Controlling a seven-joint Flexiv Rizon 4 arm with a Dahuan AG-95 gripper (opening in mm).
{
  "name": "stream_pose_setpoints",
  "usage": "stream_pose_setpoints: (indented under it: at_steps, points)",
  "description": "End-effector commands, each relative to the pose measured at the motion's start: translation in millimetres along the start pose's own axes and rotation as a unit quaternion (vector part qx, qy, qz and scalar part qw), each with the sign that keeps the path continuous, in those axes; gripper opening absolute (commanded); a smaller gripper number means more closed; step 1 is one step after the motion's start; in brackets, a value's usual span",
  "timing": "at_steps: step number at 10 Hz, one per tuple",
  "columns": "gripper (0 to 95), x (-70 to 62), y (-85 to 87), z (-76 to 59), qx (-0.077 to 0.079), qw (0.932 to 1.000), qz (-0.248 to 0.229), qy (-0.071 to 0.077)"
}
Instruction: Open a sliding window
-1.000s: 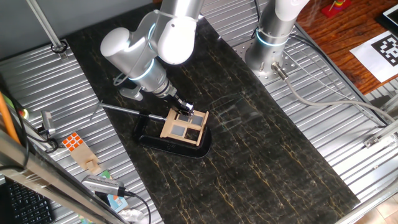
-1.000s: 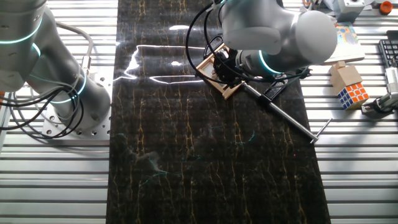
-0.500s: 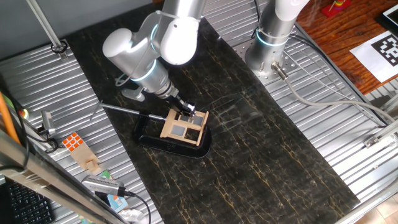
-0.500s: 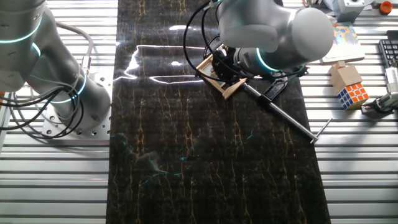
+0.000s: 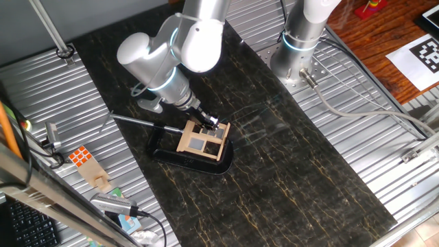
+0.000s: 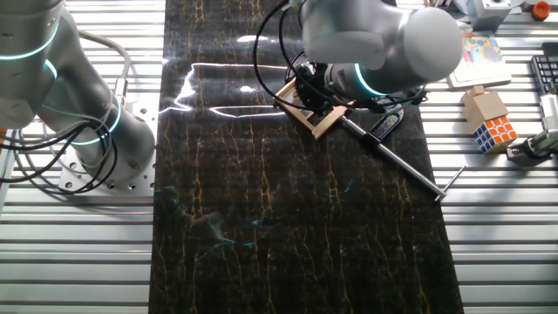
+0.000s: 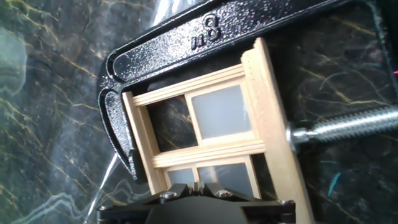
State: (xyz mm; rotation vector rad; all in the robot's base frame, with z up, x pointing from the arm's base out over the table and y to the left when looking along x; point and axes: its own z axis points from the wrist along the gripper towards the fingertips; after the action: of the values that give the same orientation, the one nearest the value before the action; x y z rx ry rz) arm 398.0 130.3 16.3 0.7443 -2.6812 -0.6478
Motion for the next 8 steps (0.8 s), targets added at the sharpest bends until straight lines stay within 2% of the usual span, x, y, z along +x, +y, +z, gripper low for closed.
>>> stream_pose_setpoints:
  at_steps: [1, 4, 5, 6, 7, 8]
  points:
    - [0.0, -1.4, 3.4, -1.5, -0.002, 1.0, 0.002, 0.002]
    - [0.0, -3.2, 19.6, 6.8, -0.012, 0.9997, 0.017, -0.011]
    - [0.0, -4.4, 27.8, 8.2, -0.007, 0.9996, 0.023, -0.012]
    - [0.0, -4.3, 29.8, 6.1, 0.01, 0.9997, 0.018, -0.011]
    - [0.0, -3.1, 33.3, -0.1, 0.038, 0.9992, 0.012, -0.005]
    - [0.0, -1.5, 38.3, -7.8, 0.048, 0.9986, 0.018, -0.005]
